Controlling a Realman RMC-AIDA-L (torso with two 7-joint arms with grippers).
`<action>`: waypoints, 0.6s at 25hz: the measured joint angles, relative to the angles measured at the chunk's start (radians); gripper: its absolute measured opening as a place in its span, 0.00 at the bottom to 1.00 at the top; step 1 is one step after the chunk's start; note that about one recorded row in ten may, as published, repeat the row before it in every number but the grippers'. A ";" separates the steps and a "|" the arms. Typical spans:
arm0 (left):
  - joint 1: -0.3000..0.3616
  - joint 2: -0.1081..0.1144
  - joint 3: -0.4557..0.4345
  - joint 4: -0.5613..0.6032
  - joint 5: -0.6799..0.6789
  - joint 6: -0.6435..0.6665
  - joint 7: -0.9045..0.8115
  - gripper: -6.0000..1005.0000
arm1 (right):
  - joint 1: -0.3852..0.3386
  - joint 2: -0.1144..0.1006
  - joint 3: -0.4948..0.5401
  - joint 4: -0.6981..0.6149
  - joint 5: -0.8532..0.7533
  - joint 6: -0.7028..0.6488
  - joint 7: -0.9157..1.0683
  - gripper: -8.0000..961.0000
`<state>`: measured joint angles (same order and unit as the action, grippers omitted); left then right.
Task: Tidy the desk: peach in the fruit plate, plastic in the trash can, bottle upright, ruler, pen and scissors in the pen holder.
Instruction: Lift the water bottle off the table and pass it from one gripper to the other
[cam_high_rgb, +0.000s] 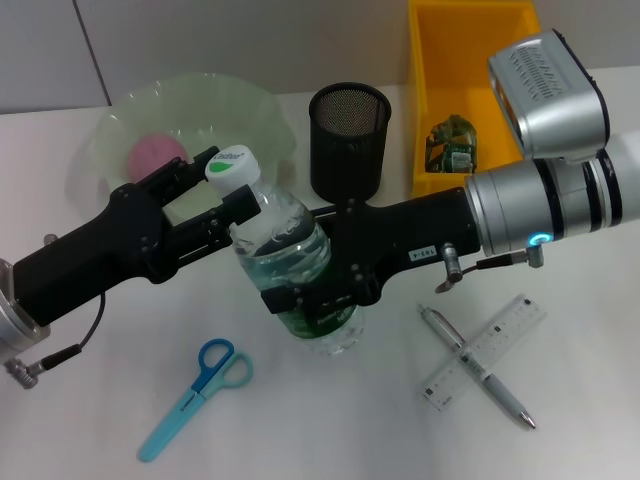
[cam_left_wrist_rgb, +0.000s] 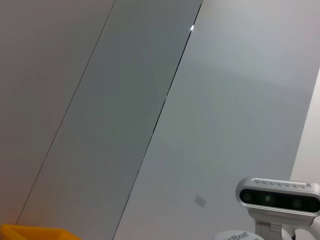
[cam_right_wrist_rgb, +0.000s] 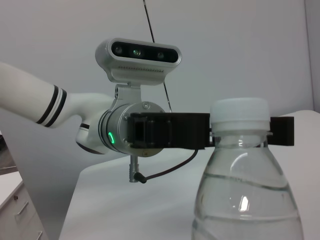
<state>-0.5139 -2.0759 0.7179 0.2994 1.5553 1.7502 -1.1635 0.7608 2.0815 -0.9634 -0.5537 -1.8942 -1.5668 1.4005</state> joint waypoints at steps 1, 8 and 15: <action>0.000 0.000 0.000 0.000 0.000 0.000 0.004 0.69 | 0.001 0.000 0.000 0.000 0.000 0.000 0.000 0.79; -0.004 0.000 0.000 0.000 0.000 0.000 0.007 0.68 | 0.002 0.000 0.000 0.000 0.000 0.006 0.000 0.80; -0.013 0.000 0.000 0.000 0.000 -0.003 0.010 0.68 | 0.004 0.000 0.000 0.000 0.000 0.010 0.000 0.80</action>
<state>-0.5272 -2.0759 0.7179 0.2991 1.5554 1.7470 -1.1535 0.7650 2.0815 -0.9633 -0.5537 -1.8944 -1.5571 1.4003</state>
